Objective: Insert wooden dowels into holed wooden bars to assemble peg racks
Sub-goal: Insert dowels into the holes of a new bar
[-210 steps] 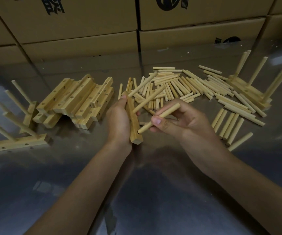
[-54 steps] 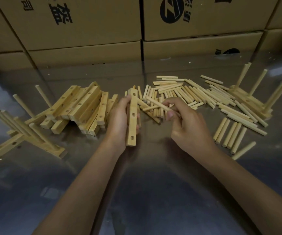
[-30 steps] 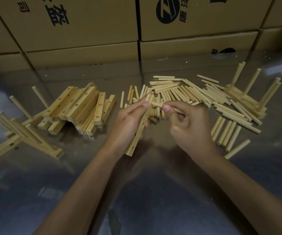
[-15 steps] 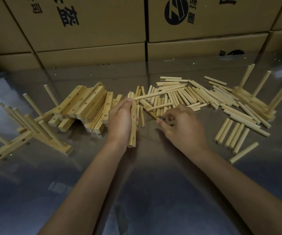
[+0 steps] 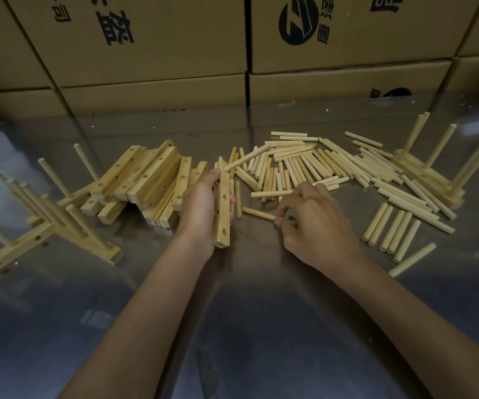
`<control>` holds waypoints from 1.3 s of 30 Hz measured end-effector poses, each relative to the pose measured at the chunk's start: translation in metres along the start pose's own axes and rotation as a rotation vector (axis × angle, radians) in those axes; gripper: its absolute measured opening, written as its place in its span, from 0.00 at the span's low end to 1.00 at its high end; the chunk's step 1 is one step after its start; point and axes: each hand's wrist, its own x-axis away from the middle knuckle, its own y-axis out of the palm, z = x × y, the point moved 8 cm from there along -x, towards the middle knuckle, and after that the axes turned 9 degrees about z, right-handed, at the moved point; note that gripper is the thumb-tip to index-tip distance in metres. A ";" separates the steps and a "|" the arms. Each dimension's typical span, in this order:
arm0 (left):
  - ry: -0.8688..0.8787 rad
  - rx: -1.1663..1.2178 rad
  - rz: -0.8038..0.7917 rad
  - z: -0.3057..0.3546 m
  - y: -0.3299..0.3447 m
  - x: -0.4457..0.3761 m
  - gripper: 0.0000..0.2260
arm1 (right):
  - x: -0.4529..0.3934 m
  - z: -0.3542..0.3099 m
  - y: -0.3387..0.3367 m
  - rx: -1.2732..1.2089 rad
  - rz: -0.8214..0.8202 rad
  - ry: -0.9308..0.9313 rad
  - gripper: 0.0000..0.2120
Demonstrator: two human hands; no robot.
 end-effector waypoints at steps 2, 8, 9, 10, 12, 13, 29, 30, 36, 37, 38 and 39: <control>-0.019 0.019 -0.018 -0.001 0.000 0.002 0.14 | 0.000 0.000 -0.003 -0.074 -0.004 0.016 0.04; 0.032 -0.024 -0.051 0.005 0.003 0.006 0.14 | 0.008 -0.027 -0.023 -0.381 0.010 -0.112 0.12; 0.053 -0.036 -0.052 0.006 0.005 0.008 0.14 | 0.008 -0.032 -0.025 -0.380 0.031 -0.141 0.13; 0.074 -0.040 -0.050 0.007 0.005 0.009 0.14 | 0.008 -0.034 -0.028 -0.390 0.056 -0.157 0.13; 0.098 -0.029 -0.041 0.009 0.006 0.011 0.14 | 0.007 -0.033 -0.034 -0.430 0.117 -0.147 0.13; 0.101 -0.023 -0.037 0.010 0.006 0.012 0.14 | 0.006 -0.031 -0.037 -0.452 0.146 -0.133 0.13; 0.304 -0.166 -0.085 0.013 0.021 0.035 0.09 | 0.010 -0.033 -0.037 -0.408 0.193 -0.215 0.08; 0.307 -0.162 -0.092 0.014 0.022 0.037 0.10 | 0.010 -0.032 -0.037 -0.408 0.186 -0.209 0.08; 0.290 -0.132 -0.079 0.008 0.023 0.039 0.15 | 0.012 -0.028 -0.034 -0.480 0.166 -0.130 0.09; 0.294 -0.134 -0.075 0.008 0.023 0.038 0.15 | 0.012 -0.028 -0.034 -0.486 0.166 -0.123 0.09; 0.300 -0.138 -0.075 0.008 0.023 0.038 0.15 | 0.012 -0.028 -0.034 -0.493 0.167 -0.113 0.08; 0.305 -0.140 -0.077 0.008 0.024 0.038 0.16 | 0.012 -0.027 -0.033 -0.503 0.167 -0.098 0.08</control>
